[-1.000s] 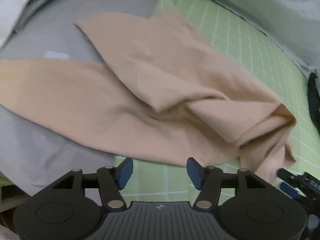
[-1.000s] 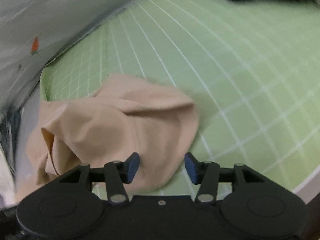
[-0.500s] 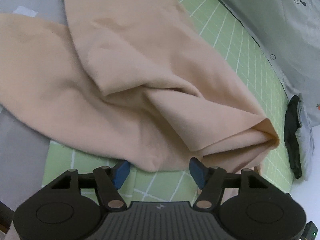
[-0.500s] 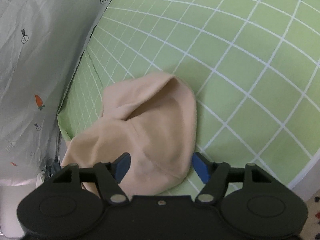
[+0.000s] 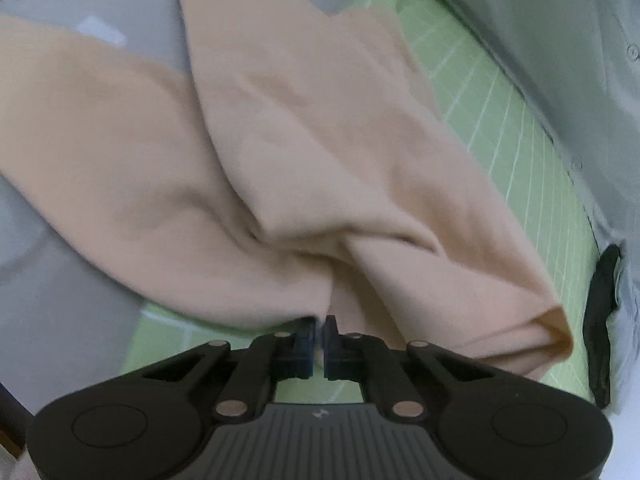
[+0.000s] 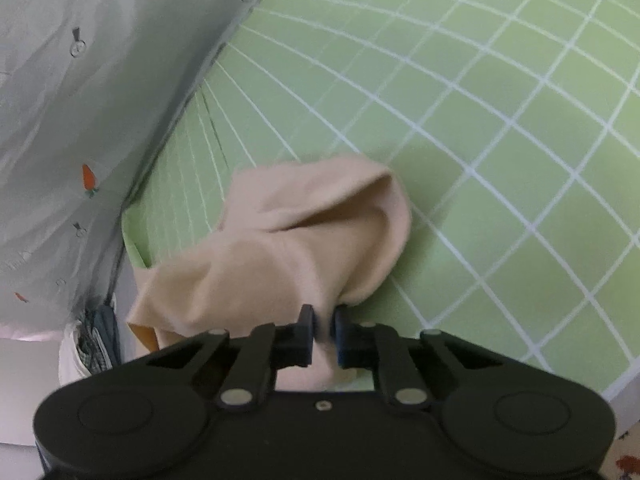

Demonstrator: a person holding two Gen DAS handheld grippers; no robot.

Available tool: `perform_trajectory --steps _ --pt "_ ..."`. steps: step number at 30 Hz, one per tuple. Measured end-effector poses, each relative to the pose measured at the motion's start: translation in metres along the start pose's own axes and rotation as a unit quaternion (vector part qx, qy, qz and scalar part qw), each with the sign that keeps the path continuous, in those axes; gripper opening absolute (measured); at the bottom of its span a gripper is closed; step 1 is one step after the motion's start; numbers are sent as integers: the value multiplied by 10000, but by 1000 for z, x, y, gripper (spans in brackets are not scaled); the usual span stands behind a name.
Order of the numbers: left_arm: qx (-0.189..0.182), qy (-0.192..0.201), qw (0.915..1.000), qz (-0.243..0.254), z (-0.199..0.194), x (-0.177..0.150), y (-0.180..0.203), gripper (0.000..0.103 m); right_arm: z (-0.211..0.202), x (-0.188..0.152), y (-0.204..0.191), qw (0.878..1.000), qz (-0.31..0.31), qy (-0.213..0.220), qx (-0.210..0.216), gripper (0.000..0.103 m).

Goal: Fold clothes
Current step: 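Lower the beige top onto the mat and open both grippers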

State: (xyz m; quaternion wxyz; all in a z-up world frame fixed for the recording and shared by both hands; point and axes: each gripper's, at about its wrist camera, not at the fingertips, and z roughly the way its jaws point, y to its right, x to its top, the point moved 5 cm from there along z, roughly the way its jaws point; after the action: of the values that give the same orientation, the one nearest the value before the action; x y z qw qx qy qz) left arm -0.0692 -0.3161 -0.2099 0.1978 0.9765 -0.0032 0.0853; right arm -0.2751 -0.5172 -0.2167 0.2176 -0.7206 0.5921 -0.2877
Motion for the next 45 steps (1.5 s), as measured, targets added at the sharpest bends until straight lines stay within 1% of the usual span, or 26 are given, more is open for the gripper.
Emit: perform_trajectory --steps 4,6,9,11,15,18,23,25,29,31,32,33,34,35,36,37,38,39,40,42,43,45 --pt "15 533 9985 152 -26 18 6 3 -16 15 0 9995 74 281 143 10" --pt "8 815 9964 240 -41 30 11 3 -19 30 -4 9987 134 446 224 10" --pt "48 1300 9905 445 -70 47 20 3 -20 51 -12 9966 205 702 388 9" --pt "29 1552 9865 528 -86 60 26 3 -19 68 -18 9946 223 871 514 9" --pt "-30 1892 9801 601 -101 96 44 3 -16 89 -46 9909 170 1135 701 9" --pt "51 2099 9748 750 -103 127 52 3 -7 103 -76 9890 38 1310 681 9" --pt "65 2249 9715 742 -97 195 55 3 24 129 -135 9856 -44 1507 760 9" --pt "74 2290 9707 724 -92 222 56 3 46 142 -160 9853 -111 1513 782 9" --pt "115 2233 9729 586 -64 283 57 3 95 169 -206 9854 -262 1473 818 9" --pt "167 2267 9723 536 -49 312 60 3 120 179 -229 9851 -502 1419 836 9" --pt "210 2263 9723 549 -41 325 63 4 133 184 -240 9845 -665 1383 844 14" --pt "274 2212 9729 614 -33 334 65 9 144 187 -250 9840 -829 1351 816 19" --pt "344 2140 9737 695 -26 340 65 10 153 188 -256 9836 -999 1333 692 33" --pt "386 2090 9740 780 -21 343 65 13 160 187 -259 9827 -1163 1334 550 52" --pt "399 2060 9739 864 -18 341 64 24 164 184 -260 9814 -1307 1339 432 57" --pt "385 2020 9742 934 -17 337 61 31 168 180 -257 9801 -1453 1323 276 58" --pt "327 1951 9751 1006 -15 329 59 42 171 173 -251 9791 -1582 1278 98 58" --pt "244 1863 9762 1080 -14 318 56 48 173 167 -245 9775 -1710 1232 -80 58" --pt "172 1749 9776 1160 -13 307 52 49 175 161 -237 9763 -1794 1180 -253 58" --pt "161 1452 9791 1412 -8 280 46 53 174 146 -213 9772 -1763 1045 -547 59" --pt "206 1337 9782 1574 -6 267 44 54 173 139 -205 9784 -1725 962 -616 60" --pt "319 1176 9738 1921 -1 241 42 59 173 125 -191 9802 -1684 777 -690 61"
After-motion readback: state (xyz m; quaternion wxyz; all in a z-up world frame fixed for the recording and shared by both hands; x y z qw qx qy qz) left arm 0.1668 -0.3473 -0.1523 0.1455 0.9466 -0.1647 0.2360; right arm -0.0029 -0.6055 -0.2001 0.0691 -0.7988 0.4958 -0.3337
